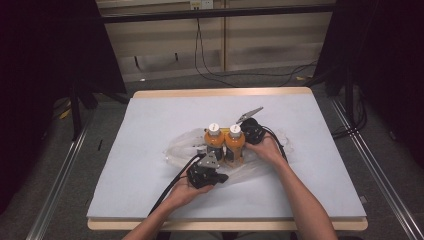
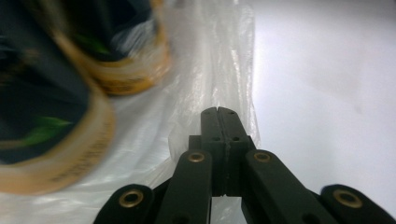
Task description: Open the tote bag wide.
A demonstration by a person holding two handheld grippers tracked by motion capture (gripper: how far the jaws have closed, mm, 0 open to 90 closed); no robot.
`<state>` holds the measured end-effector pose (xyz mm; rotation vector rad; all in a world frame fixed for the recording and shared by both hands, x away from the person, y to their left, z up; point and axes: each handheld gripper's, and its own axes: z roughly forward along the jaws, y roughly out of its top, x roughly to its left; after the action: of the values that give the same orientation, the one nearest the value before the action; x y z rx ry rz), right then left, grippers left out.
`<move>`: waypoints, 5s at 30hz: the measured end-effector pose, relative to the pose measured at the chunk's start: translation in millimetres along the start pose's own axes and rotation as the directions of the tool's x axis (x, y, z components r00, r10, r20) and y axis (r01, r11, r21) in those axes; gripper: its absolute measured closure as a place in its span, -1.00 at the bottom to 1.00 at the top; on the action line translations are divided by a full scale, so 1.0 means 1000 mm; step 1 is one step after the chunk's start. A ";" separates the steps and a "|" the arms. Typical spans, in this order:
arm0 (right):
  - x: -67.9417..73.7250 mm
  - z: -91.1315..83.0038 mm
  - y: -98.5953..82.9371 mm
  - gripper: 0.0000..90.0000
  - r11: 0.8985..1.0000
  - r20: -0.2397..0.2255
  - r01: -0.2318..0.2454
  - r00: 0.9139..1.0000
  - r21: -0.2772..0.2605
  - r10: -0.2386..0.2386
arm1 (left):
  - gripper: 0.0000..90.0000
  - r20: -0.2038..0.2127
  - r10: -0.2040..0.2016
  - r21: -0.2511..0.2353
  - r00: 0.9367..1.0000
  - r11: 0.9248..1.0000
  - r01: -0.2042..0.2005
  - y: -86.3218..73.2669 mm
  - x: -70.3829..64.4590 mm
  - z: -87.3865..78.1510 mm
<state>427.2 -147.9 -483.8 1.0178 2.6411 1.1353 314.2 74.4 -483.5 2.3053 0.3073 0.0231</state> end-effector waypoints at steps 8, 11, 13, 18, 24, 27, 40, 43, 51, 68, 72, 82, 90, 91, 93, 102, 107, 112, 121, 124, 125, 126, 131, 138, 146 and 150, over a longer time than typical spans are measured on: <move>-0.003 0.003 0.004 1.00 1.000 0.021 -0.020 1.000 -0.001 0.020 | 1.00 0.017 0.012 0.011 1.000 1.000 -0.012 -0.001 -0.009 -0.002; -0.004 0.003 0.006 1.00 0.999 0.026 -0.033 0.999 0.010 0.032 | 1.00 -0.008 0.056 0.014 0.998 0.998 -0.056 0.000 -0.015 -0.002; -0.005 0.004 0.007 1.00 1.000 0.024 -0.029 0.999 0.010 0.028 | 1.00 0.011 0.035 0.016 0.999 0.999 -0.035 -0.001 -0.012 -0.002; -0.009 0.006 0.007 1.00 0.999 0.031 -0.045 0.999 -0.012 0.045 | 1.00 0.010 0.045 0.027 0.999 0.999 -0.045 -0.001 -0.014 -0.004; -0.012 0.007 0.009 1.00 0.999 0.061 -0.052 0.997 -0.015 0.052 | 1.00 0.026 0.034 0.004 0.999 0.999 -0.034 -0.003 -0.016 -0.004; -0.012 0.007 0.010 1.00 0.998 0.068 -0.055 0.996 -0.017 0.056 | 1.00 0.034 0.052 0.007 0.998 0.999 -0.053 -0.003 -0.019 -0.004; -0.024 0.018 0.026 1.00 0.999 0.127 -0.053 0.990 -0.009 0.053 | 1.00 0.055 0.069 0.025 0.996 0.997 -0.071 -0.003 -0.023 -0.006; -0.025 0.019 0.027 1.00 0.998 0.137 -0.058 0.989 -0.013 0.059 | 1.00 0.057 0.088 0.042 0.995 0.995 -0.090 -0.002 -0.029 -0.007; -0.028 0.024 0.034 1.00 0.999 0.179 -0.039 0.983 -0.003 0.039 | 1.00 0.075 0.083 0.035 0.994 0.996 -0.086 -0.002 -0.030 -0.007; -0.043 0.032 0.044 1.00 0.996 0.206 -0.087 0.974 -0.021 0.089 | 1.00 0.082 0.073 0.046 0.994 0.996 -0.077 0.001 -0.028 -0.005; -0.045 0.034 0.047 1.00 0.997 0.233 -0.078 0.969 -0.019 0.080 | 1.00 0.074 0.048 0.024 0.996 0.998 -0.050 0.001 -0.025 -0.002; -0.045 0.039 0.053 1.00 0.995 0.273 -0.096 0.957 -0.018 0.097 | 1.00 0.072 0.021 0.007 0.997 1.000 -0.021 0.004 -0.021 0.003; -0.042 0.032 0.048 1.00 0.995 0.230 -0.098 0.968 -0.026 0.101 | 0.98 0.096 -0.013 -0.043 0.995 0.999 0.018 0.007 -0.016 -0.004; -0.040 0.030 0.047 1.00 0.994 0.227 -0.106 0.968 -0.026 0.109 | 0.97 0.096 -0.004 -0.035 0.995 0.999 0.008 0.007 -0.015 -0.005; -0.039 0.027 0.046 1.00 0.994 0.211 -0.097 0.972 -0.051 0.106 | 0.95 0.095 -0.028 -0.054 0.995 0.998 0.033 0.007 -0.014 -0.007; -0.027 -0.001 0.050 1.00 0.993 0.192 -0.061 0.978 -0.103 0.080 | 0.73 0.076 -0.069 -0.120 0.995 0.990 0.078 0.007 -0.007 -0.026; -0.019 -0.018 0.043 1.00 0.987 0.176 -0.054 0.981 -0.149 0.080 | 0.62 0.063 -0.069 -0.149 0.996 0.986 0.078 0.006 -0.003 -0.040; -0.013 -0.035 0.034 0.91 0.978 0.167 -0.057 0.982 -0.198 0.091 | 0.46 0.030 -0.095 -0.179 0.995 0.979 0.099 0.003 0.005 -0.049; 0.000 -0.061 0.017 0.50 0.959 0.146 -0.058 0.984 -0.278 0.102 | 0.03 -0.013 -0.108 -0.247 0.994 0.964 0.101 0.000 0.013 -0.065; 0.004 -0.069 0.010 0.26 0.954 0.148 -0.058 0.983 -0.295 0.106 | -0.12 -0.028 -0.121 -0.250 0.992 0.962 0.110 -0.002 0.014 -0.070; 0.004 -0.071 0.008 0.14 0.952 0.150 -0.061 0.982 -0.301 0.111 | -0.19 -0.031 -0.125 -0.258 0.992 0.959 0.113 -0.002 0.015 -0.070; 0.005 -0.075 0.005 0.06 0.949 0.152 -0.063 0.982 -0.309 0.115 | -0.27 -0.042 -0.127 -0.249 0.991 0.962 0.113 -0.003 0.016 -0.072; 0.009 -0.089 -0.004 -0.29 0.944 0.158 -0.060 0.980 -0.325 0.117 | -0.54 -0.082 -0.150 -0.263 0.985 0.957 0.124 -0.002 0.020 -0.078; 0.016 -0.108 -0.017 -0.60 0.933 0.153 -0.070 0.979 -0.354 0.131 | -0.73 -0.180 -0.153 -0.277 0.972 0.956 0.099 -0.004 0.019 -0.093; 0.026 -0.127 -0.035 -0.80 0.920 0.162 -0.076 0.975 -0.384 0.149 | -0.81 -0.209 -0.176 -0.253 0.962 0.960 0.121 -0.019 0.023 -0.109; 0.033 -0.139 -0.048 -0.86 0.915 0.151 -0.092 0.975 -0.394 0.163 | -0.84 -0.229 -0.197 -0.254 0.953 0.957 0.137 -0.027 0.023 -0.120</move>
<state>330.2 -237.2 -410.7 1.1571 2.1203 1.4382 317.4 183.6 -422.9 2.0331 0.5993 0.2561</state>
